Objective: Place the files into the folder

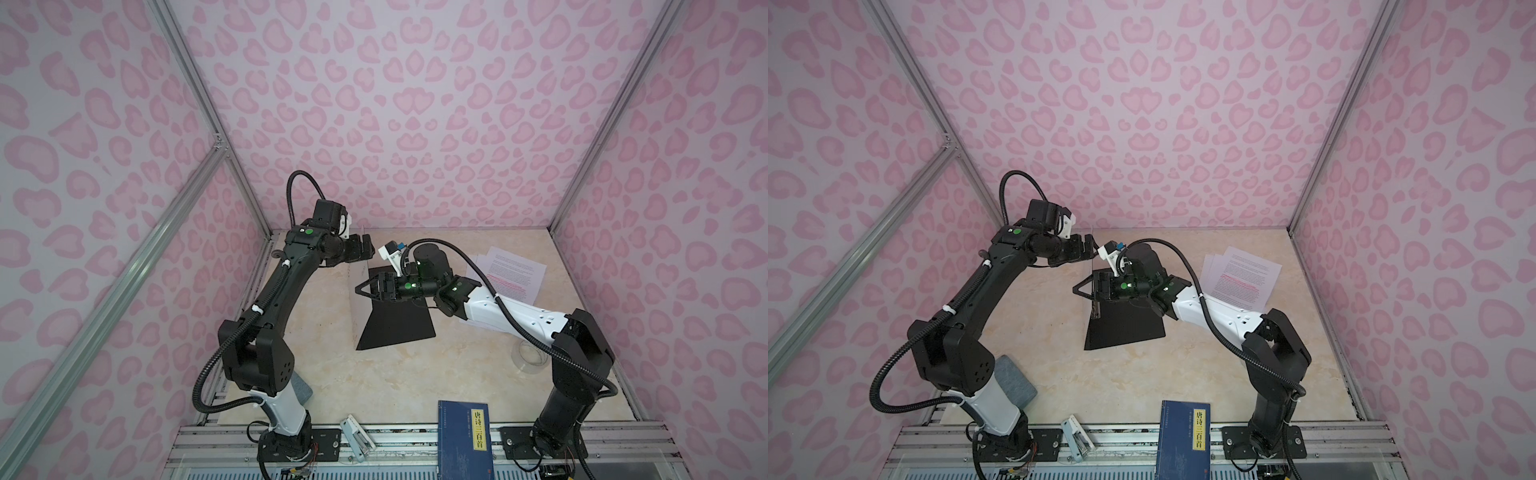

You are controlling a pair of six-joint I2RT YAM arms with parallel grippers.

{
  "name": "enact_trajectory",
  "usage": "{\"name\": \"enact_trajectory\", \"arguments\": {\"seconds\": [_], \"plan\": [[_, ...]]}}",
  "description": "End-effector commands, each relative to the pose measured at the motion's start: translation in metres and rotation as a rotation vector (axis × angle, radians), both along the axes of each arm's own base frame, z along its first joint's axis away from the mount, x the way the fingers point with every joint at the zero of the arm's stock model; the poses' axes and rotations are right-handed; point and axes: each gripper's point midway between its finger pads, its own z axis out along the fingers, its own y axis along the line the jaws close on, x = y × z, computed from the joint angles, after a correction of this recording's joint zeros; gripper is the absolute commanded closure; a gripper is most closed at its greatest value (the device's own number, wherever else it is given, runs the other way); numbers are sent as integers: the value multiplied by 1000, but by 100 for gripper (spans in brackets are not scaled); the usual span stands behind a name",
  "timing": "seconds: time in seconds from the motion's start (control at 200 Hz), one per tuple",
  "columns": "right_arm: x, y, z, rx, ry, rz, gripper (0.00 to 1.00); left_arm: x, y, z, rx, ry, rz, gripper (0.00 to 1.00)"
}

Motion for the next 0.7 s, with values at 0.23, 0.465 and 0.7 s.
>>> {"name": "enact_trajectory", "arguments": {"seconds": [0.23,0.465,0.7], "plan": [[-4,9,7,35,-8,25,14,1,29,-10,129,-2,80,6],[-4,13,13,51,-11,40,14,1,44,-19,171,14,112,17],[-5,15,18,56,-14,49,14,2,61,-15,200,4,144,35]]}}
